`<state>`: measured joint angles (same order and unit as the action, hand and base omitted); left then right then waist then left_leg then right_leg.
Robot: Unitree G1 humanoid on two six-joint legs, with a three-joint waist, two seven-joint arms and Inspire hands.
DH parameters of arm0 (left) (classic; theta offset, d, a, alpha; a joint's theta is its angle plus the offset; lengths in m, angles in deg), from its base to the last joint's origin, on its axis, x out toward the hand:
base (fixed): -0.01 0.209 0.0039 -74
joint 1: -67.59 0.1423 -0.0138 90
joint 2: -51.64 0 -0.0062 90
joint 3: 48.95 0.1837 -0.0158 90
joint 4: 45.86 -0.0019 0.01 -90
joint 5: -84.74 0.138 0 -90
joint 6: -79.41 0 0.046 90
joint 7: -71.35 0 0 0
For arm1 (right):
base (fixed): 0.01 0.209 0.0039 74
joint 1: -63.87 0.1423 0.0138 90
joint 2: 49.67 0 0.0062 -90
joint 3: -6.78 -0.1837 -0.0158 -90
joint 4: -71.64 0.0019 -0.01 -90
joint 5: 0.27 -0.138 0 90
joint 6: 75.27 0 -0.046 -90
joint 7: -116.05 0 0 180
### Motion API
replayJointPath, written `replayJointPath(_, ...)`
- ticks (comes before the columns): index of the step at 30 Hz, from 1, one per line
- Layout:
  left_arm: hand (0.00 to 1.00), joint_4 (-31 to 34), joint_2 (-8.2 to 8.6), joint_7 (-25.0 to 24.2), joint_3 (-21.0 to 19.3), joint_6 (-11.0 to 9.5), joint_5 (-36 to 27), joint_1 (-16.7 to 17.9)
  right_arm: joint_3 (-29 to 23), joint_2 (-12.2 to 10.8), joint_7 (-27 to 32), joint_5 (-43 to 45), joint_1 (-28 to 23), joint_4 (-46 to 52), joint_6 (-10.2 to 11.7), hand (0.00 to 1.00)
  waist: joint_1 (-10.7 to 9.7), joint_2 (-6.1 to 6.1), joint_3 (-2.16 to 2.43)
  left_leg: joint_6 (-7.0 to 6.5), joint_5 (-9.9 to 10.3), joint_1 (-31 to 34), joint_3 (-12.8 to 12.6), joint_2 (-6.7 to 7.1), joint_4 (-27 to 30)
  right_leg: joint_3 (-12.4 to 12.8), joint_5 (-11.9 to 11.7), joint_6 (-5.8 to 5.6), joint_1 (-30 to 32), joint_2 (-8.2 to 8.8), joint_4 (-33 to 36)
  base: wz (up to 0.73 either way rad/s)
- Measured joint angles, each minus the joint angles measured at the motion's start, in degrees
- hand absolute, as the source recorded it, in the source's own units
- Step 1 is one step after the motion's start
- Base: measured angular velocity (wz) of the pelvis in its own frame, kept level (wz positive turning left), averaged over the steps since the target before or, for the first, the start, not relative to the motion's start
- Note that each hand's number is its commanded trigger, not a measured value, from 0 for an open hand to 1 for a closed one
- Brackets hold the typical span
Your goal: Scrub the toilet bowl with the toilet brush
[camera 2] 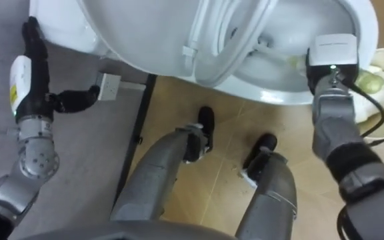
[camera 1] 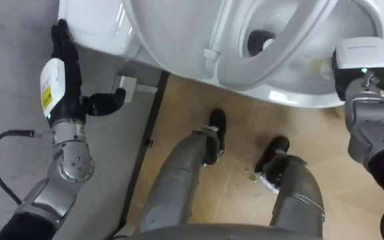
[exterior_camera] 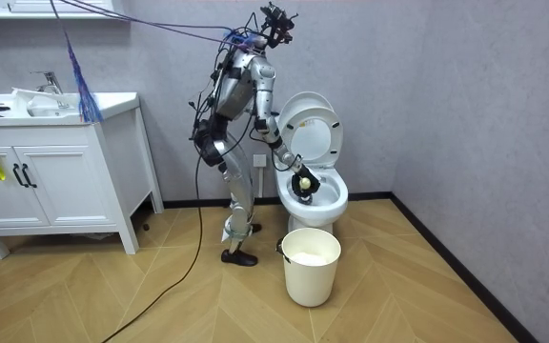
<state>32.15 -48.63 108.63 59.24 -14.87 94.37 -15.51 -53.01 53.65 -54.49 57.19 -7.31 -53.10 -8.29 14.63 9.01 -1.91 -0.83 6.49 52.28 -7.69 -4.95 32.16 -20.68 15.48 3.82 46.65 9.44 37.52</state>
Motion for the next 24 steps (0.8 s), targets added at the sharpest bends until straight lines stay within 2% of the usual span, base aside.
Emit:
replayJointPath(6, 0.00, -0.78, 0.07, 0.14, 0.18, -0.42, -3.07, -0.17, 0.11, -0.65, -0.03, 0.03, 0.57, -4.27, 0.66, 1.00, -0.31, -0.12, -0.10, 0.02, -0.01, -0.89, 0.07, -0.16, 0.63, -0.69, 0.51, 0.31, -1.54, 0.00, -0.09, 0.04)
replayJointPath(9, 0.00, -1.00, -0.09, -1.38, 0.41, -0.44, -3.29, -0.34, 0.54, 0.54, 1.40, -1.92, 3.24, -11.93, 4.09, 1.00, 0.01, -0.33, -0.33, 0.02, -0.01, -1.66, 0.38, 0.07, 1.08, -1.36, 1.16, 0.09, -3.05, 0.33, -0.35, 0.17)
replayJointPath(10, 0.00, -1.09, -0.10, -1.66, 0.70, -0.27, -3.27, -0.42, 0.68, 0.81, 1.59, -2.37, 3.60, -13.01, 4.54, 1.00, 0.06, -0.37, -0.37, 0.01, -0.01, -1.95, 0.53, 0.32, 1.05, -1.45, 1.35, -0.03, -3.33, 0.54, -0.16, 0.22)
replayJointPath(11, 0.00, -1.25, -0.10, -2.26, 0.91, -0.07, -3.15, -0.56, 0.95, 1.40, 1.76, -3.67, 3.77, -14.48, 5.21, 1.00, 0.12, -0.77, -0.65, 0.01, -0.01, -2.61, 0.93, 0.86, 1.01, -1.34, 1.83, -0.37, -3.83, 0.96, 0.44, 0.17)
replayJointPath(12, 0.00, -2.07, -0.11, -2.98, 0.95, 0.03, -3.11, -0.63, 1.19, 1.81, 1.88, -4.37, 3.81, -16.09, 6.53, 1.00, 0.59, -1.52, -1.17, 0.01, -0.01, -3.43, 0.79, 1.15, 1.00, -1.34, 2.18, -0.45, -4.51, 1.36, 0.68, 0.12)
replayJointPath(15, 0.00, -5.84, -0.11, -6.19, 1.53, 0.39, -3.12, -0.68, 1.14, 2.29, 1.72, -6.61, 3.73, -19.71, 8.90, 1.00, 1.10, -2.99, -1.97, -0.01, 0.00, -5.00, 1.01, 1.68, 1.14, -1.45, 2.94, -0.81, -6.20, 1.84, 1.12, 0.12)
replayJointPath(20, 0.00, -12.36, -0.06, -10.77, 1.30, 1.40, -2.85, -0.15, -1.07, 2.48, 1.59, -7.54, -0.24, -21.05, 11.94, 1.00, 1.22, -5.14, -1.74, 0.00, 0.01, -7.68, 1.77, 2.45, 1.22, -2.31, 3.63, -1.29, -9.53, 2.44, 0.99, 0.14)
replayJointPath(22, 0.00, -14.33, 0.16, -12.52, 0.72, 1.39, -2.83, 0.02, -2.16, 2.27, 1.68, -7.21, -2.93, -21.30, 12.78, 1.00, 1.28, -5.45, -1.65, 0.00, 0.01, -9.64, 1.74, 2.53, 1.17, -2.75, 3.71, -1.46, -12.16, 2.43, -0.06, 0.08)
replayJointPath(23, 0.00, -15.45, 0.44, -13.57, -0.04, 1.30, -2.75, 0.44, -2.54, 1.95, 1.71, -7.22, -5.30, -21.09, 13.34, 1.00, 1.17, -5.86, -1.55, -0.01, 0.01, -11.56, 1.68, 2.64, 0.64, -3.12, 3.63, -1.65, -14.35, 2.46, -0.96, 0.05)
replayJointPath(24, 0.00, -16.39, 0.64, -14.23, -0.67, 1.31, -2.80, 1.07, -3.55, 1.39, 1.62, -7.21, -8.17, -20.50, 13.64, 1.00, 1.11, -6.48, -1.22, 0.00, 0.03, -13.79, 1.80, 2.78, -0.42, -3.22, 3.56, -1.93, -16.63, 2.36, -2.12, 0.07)
